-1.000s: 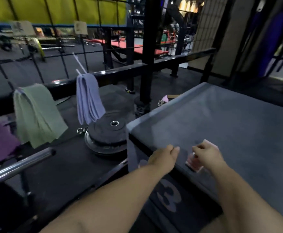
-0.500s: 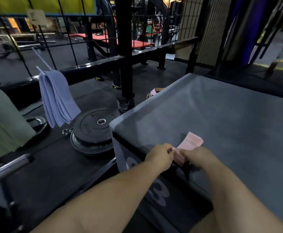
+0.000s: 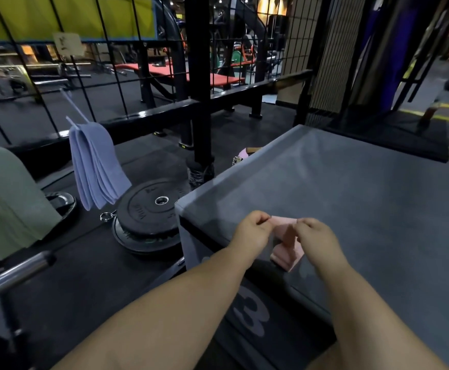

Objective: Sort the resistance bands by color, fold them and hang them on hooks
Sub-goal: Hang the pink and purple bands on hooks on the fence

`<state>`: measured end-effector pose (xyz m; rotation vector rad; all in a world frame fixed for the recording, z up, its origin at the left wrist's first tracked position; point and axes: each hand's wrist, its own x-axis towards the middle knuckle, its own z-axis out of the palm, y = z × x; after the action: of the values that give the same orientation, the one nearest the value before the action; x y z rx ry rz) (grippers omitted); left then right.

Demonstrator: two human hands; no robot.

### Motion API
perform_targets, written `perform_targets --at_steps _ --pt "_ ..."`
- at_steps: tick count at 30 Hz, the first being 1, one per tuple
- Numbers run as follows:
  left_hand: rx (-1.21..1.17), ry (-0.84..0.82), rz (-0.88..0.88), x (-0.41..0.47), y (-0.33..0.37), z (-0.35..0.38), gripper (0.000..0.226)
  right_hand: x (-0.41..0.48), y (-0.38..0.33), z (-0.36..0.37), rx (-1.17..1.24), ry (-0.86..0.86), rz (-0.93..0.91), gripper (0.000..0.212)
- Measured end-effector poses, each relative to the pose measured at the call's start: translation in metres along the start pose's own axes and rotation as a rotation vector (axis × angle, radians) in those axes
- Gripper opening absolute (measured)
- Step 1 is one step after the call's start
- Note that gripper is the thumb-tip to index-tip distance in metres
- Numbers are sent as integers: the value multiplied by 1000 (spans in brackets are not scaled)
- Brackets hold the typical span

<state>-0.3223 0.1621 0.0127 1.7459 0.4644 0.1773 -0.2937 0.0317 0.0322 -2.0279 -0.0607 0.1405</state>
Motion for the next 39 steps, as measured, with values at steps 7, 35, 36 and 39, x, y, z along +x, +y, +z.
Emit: perform_targets --at_steps 7,35,36,39 --pt "-144 109 70 -19 34 -45 9 -19 -26 17 115 6 -249 15" --pt "-287 403 212 -195 36 -361 8 -150 -227 233 462 -1288 -454 14" --pt "-279 419 214 -202 34 -368 8 -157 -232 240 442 -1303 -486 13" --pt "-267 478 223 -227 28 -389 7 -179 -250 258 407 -1381 -504 11"
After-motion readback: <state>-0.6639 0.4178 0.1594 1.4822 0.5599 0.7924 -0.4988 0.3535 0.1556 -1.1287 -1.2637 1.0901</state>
